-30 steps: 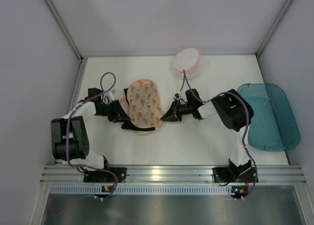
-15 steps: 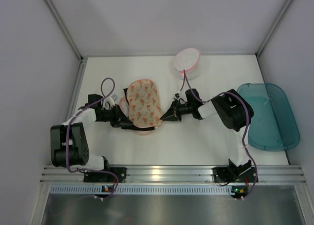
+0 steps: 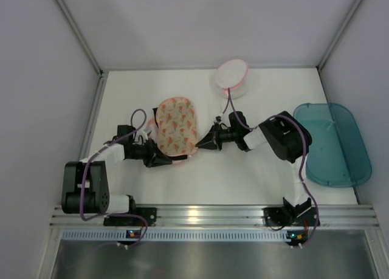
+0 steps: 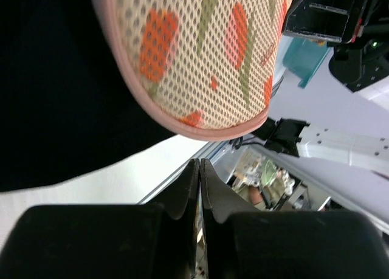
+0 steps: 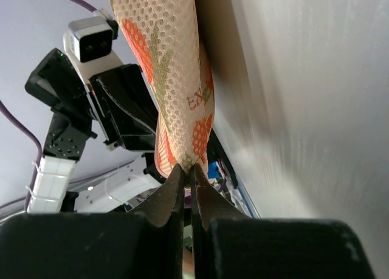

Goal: Place the bra in the laundry bag and zip it closed
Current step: Zip the laundry bag at the center of the board.

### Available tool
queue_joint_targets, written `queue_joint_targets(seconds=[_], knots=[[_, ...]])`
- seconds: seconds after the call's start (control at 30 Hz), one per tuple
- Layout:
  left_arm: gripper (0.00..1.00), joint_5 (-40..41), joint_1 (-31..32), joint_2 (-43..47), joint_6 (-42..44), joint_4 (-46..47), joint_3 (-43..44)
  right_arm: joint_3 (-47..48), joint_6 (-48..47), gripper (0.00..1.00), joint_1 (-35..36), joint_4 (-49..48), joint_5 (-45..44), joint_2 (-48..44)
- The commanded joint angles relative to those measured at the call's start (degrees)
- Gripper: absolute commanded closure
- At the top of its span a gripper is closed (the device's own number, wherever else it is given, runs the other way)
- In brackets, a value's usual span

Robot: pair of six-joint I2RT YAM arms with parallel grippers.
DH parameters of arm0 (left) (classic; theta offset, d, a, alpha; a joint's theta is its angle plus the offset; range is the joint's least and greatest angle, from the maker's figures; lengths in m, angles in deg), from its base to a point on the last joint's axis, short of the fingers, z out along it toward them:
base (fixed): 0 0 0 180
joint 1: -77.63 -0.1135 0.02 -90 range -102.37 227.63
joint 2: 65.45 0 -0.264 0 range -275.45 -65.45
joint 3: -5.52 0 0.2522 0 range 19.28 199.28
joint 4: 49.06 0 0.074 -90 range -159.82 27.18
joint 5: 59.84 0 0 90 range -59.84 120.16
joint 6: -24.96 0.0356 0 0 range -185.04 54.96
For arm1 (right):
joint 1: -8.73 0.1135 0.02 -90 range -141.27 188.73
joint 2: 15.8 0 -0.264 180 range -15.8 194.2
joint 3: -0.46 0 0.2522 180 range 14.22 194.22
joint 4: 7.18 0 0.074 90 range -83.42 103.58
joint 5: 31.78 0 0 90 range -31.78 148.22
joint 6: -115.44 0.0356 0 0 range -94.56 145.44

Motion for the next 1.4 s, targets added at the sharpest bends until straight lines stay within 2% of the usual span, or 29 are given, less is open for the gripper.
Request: queue_joint_targets(seconds=[0.0,0.2,0.3,0.43,0.7,0.87,1.1,1.37], knots=[[0.93,2.1,0.6,6.0,-7.1,3.7,-1.0,0.8,3.9,1.0,0.7,-3.4,-2.0,2.3],[0.76,11.8,3.6,10.2,-7.8,6.9,1.7,3.1,6.1,1.0,1.6,-4.5,-3.8,4.1],[0.8,15.3,4.6,8.9,-5.4,7.3,2.1,4.2,7.6,1.0,2.1,-4.5,-4.4,5.1],[0.81,16.0,4.7,6.4,-10.5,8.5,-0.6,4.2,9.1,1.0,2.9,-6.2,-5.0,5.2],[0.78,17.3,4.6,5.1,-21.2,25.5,-3.7,3.0,9.1,1.0,4.3,-6.6,-5.2,3.9],[0.79,16.5,4.7,4.0,-25.0,30.6,-4.7,3.5,9.5,1.0,5.1,-7.7,-5.0,4.8],[0.82,17.9,5.0,3.2,-25.7,31.4,-5.9,3.6,8.9,1.0,5.7,-7.9,-4.6,4.8],[0.83,19.5,9.2,-4.4,-31.0,43.3,-6.7,4.4,9.3,1.0,6.8,-8.7,-4.3,5.7]])
